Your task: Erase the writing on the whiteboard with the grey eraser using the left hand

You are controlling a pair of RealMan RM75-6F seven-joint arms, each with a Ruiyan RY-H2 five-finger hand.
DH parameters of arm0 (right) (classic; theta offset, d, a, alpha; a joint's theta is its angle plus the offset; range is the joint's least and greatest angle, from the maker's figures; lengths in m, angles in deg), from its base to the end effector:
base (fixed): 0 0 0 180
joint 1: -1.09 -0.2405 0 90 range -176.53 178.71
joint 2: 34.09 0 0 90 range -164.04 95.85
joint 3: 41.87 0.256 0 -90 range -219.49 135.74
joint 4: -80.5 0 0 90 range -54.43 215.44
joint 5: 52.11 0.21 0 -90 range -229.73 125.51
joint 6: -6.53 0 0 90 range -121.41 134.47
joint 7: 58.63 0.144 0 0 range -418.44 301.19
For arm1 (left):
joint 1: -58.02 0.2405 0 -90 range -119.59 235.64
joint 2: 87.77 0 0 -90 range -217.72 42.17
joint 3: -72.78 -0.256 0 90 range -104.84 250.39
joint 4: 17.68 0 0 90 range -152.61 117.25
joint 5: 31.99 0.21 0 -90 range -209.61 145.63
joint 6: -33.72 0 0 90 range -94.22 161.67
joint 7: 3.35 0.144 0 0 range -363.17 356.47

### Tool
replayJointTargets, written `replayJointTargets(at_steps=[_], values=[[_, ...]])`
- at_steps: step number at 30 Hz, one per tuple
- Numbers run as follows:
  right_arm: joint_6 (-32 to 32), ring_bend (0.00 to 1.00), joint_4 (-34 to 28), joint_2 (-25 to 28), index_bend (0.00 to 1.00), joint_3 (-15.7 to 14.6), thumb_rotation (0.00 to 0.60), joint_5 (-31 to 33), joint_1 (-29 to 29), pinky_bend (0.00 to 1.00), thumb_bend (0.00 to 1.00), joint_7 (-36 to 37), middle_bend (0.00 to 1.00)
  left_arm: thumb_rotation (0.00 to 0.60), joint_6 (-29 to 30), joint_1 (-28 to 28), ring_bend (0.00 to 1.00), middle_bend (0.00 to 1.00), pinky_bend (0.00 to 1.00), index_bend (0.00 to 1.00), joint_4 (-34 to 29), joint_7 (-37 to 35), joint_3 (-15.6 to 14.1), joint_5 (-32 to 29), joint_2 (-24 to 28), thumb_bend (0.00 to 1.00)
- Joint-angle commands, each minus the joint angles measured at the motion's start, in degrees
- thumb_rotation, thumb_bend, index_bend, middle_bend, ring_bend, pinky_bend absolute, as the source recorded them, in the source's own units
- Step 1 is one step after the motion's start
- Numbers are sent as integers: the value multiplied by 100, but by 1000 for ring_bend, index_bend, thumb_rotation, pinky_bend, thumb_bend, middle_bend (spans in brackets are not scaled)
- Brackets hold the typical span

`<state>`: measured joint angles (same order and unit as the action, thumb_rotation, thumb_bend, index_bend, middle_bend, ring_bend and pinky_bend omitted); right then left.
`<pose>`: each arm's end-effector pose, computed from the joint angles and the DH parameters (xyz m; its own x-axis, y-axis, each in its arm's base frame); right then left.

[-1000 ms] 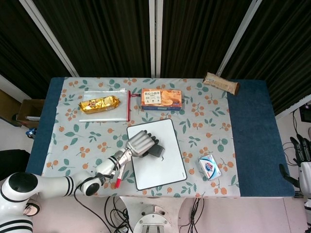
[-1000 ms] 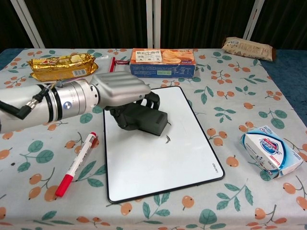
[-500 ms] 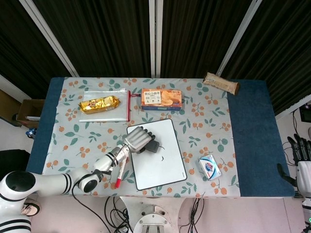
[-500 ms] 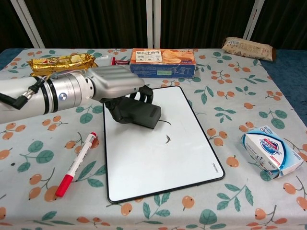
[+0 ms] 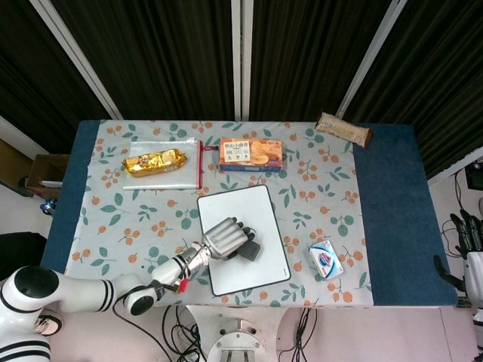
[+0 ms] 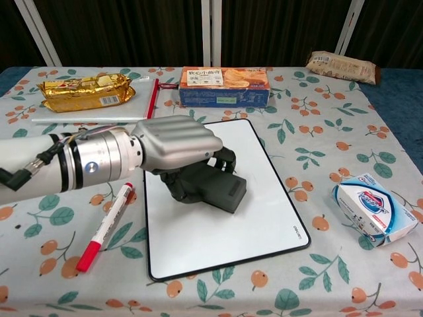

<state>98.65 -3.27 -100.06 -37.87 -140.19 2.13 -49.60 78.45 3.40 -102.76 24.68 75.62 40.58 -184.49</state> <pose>-0.3396 -0.1515 0.1800 0.3627 0.1047 0.9260 -0.9319 0.0407 0.3604 -0.0682 0.2893 -0.0974 0.7148 0.2173 0.6647 0.5239 -0.7960 -0.3031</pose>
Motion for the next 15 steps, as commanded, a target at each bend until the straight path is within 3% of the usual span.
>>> replayJointTargets(at_steps=[1,7,15], values=[[-13,0,27,-14,0,-13,600,-6,0,0,255,15,0,600,165,125,558,612,686,714,-385,167,-217,159,95,516],[-49,0,58,-30,0,-31,600,-3,-3,0,259,52,0,600,345,267,554,608,684,710,-812,401,-473,390,118,516],[-23,0,99,-35,0,-31,600,-3,13,0,259,90,0,600,482,340,554,607,684,710,-672,617,-366,297,-40,516]])
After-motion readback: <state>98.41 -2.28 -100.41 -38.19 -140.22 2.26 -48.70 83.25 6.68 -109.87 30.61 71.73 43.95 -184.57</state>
